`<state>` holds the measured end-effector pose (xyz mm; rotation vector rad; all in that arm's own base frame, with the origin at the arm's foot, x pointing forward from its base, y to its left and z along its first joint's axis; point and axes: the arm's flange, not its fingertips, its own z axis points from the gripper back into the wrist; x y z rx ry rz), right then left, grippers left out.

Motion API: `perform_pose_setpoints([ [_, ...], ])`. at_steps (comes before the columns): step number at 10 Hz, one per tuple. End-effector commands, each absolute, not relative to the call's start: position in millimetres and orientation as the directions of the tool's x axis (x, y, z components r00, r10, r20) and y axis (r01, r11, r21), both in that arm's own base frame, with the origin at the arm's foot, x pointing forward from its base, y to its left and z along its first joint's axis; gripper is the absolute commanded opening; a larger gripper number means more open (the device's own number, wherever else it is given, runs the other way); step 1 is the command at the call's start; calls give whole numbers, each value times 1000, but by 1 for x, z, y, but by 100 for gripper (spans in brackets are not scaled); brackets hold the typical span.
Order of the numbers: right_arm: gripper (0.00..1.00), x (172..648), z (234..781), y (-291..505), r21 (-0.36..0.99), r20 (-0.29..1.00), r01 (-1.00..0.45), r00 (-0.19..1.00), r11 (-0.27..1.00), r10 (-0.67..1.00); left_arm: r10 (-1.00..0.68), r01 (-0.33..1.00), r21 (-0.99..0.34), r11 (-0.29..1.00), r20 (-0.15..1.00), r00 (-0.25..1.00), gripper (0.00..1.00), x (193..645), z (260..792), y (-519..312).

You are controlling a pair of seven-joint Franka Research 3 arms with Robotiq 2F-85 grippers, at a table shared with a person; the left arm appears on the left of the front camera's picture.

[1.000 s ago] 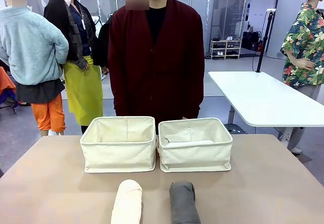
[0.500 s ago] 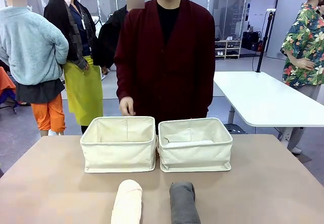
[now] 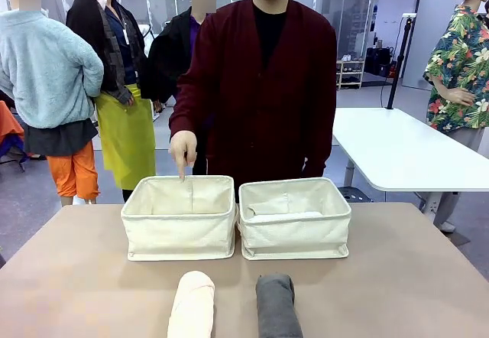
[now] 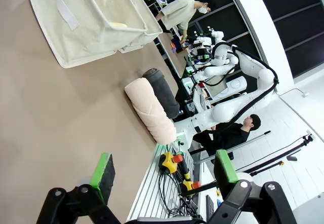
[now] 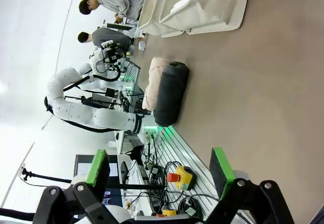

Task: Divide the towels into two baskets.
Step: Pick up one hotel-folded towel from the bottom of the table and place it in the Fabric basket indicated by the person.

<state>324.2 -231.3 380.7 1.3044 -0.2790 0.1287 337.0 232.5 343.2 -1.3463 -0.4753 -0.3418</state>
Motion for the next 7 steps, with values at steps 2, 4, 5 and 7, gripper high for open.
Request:
perform_pose_setpoints([
  [2, 100, 321, 383, -230, 927, 277, -252, 959, 278, -53, 31, 501, -842, 200, 516, 856, 100, 332, 344, 233],
  [4, 100, 321, 383, -230, 927, 277, -252, 959, 278, -53, 31, 501, -842, 200, 516, 856, 100, 332, 344, 233],
  [5, 100, 321, 383, -230, 927, 277, -252, 959, 278, -53, 31, 501, -842, 200, 516, 856, 100, 332, 344, 233],
  [7, 100, 321, 383, -230, 927, 277, -252, 959, 278, -53, 35, 498, -845, 197, 514, 857, 100, 337, 343, 233],
])
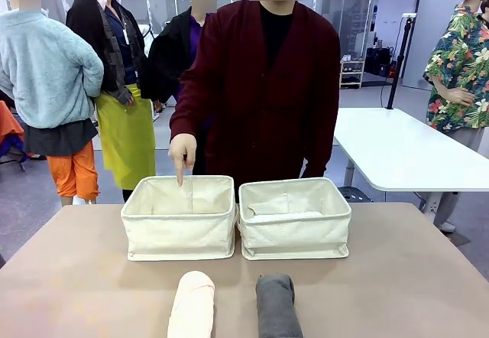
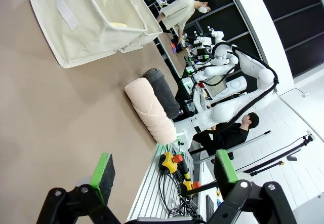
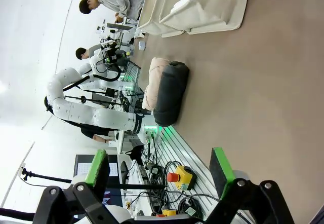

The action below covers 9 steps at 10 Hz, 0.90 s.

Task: Divide the towels into two baskets.
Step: Pick up one hotel-folded towel from the bottom of the table and place it in the Fabric basket indicated by the person.

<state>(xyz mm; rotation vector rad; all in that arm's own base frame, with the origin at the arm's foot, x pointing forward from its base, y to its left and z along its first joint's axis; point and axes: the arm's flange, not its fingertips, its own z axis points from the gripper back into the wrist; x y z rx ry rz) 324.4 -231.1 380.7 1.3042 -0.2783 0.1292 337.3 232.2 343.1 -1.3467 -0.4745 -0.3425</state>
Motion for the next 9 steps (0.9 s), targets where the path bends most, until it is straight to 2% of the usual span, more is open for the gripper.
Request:
perform_pose_setpoints([
  [1, 100, 321, 383, -230, 927, 277, -252, 959, 278, -53, -33, 484, -841, 243, 491, 870, 100, 338, 354, 198],
  [4, 100, 321, 383, -230, 927, 277, -252, 959, 278, -53, -154, 382, -842, 382, 350, 924, 100, 351, 378, 89],
  [7, 100, 321, 383, -230, 927, 277, -252, 959, 278, -53, -170, 296, -817, 495, 243, 955, 100, 348, 381, 15],
  [9, 100, 321, 383, -230, 927, 277, -252, 959, 278, -53, -230, 306, -763, 570, 210, 950, 100, 342, 375, -35],
])
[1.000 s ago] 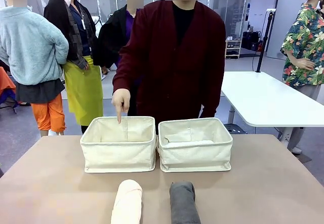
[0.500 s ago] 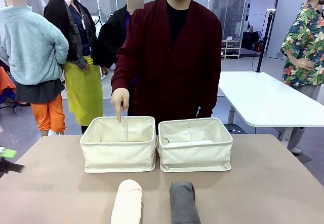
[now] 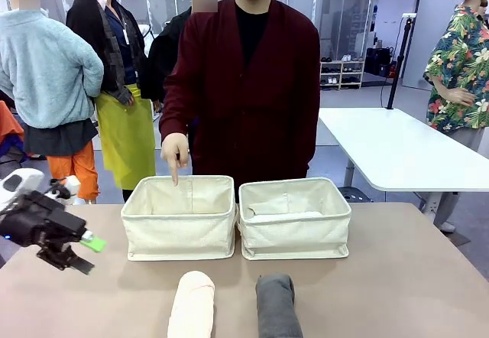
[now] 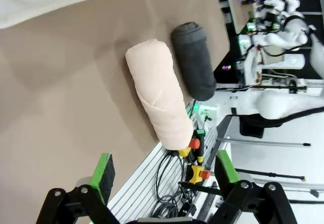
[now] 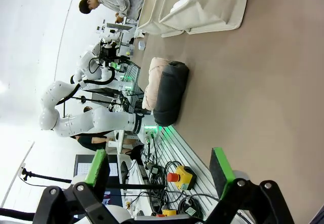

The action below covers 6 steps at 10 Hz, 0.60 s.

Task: Divide the towels into two baskets.
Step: Pick up one hotel-folded towel from the bottom of the table and place it in the Fabric basket indicated by the person.

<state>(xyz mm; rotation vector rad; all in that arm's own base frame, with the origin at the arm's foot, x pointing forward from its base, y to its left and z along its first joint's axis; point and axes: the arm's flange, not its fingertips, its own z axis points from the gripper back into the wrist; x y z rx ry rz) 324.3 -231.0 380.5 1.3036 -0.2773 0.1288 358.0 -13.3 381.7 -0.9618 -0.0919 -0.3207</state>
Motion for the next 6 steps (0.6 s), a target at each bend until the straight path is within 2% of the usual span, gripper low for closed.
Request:
perform_pose_setpoints([
  [1, 100, 321, 383, -230, 927, 277, -252, 959, 278, -53, -238, 302, -744, 596, 196, 951, 100, 340, 368, -56],
  [2, 100, 321, 383, -230, 927, 277, -252, 959, 278, -53, -241, 284, -740, 609, 168, 956, 100, 334, 355, -75],
  [6, 100, 321, 383, -230, 927, 277, -252, 959, 278, -53, -206, 284, -701, 655, 195, 959, 100, 310, 319, -127],
])
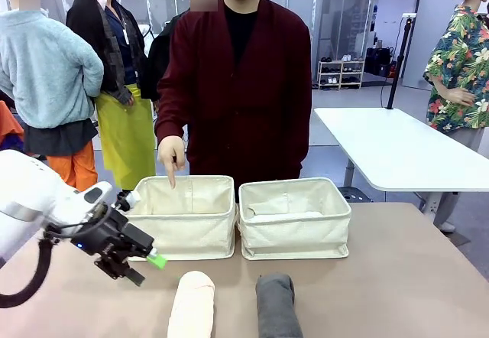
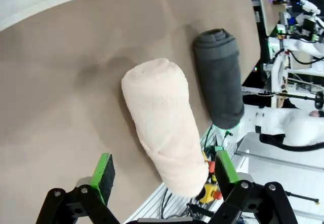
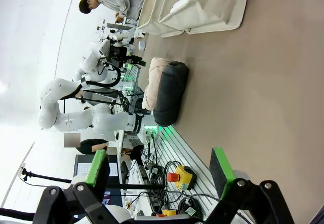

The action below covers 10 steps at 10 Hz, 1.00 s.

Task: Divide the towels into two baskets.
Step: Pick up one hotel-folded towel from the bottom of the table and place it in the Fabric basket indicated by the person.

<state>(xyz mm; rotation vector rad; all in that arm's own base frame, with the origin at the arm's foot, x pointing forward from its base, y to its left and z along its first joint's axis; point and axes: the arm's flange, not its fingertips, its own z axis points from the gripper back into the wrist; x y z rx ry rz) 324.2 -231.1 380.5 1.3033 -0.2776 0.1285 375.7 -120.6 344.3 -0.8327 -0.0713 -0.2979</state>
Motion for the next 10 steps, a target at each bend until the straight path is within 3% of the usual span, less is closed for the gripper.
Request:
perform_pose_setpoints([
  [1, 100, 321, 383, -230, 927, 277, -252, 959, 278, -53, -219, 270, -686, 676, 163, 962, 100, 305, 310, -137],
  [10, 100, 321, 383, -230, 927, 277, -252, 959, 278, -53, -227, 284, -697, 658, 176, 958, 100, 254, 273, -166],
])
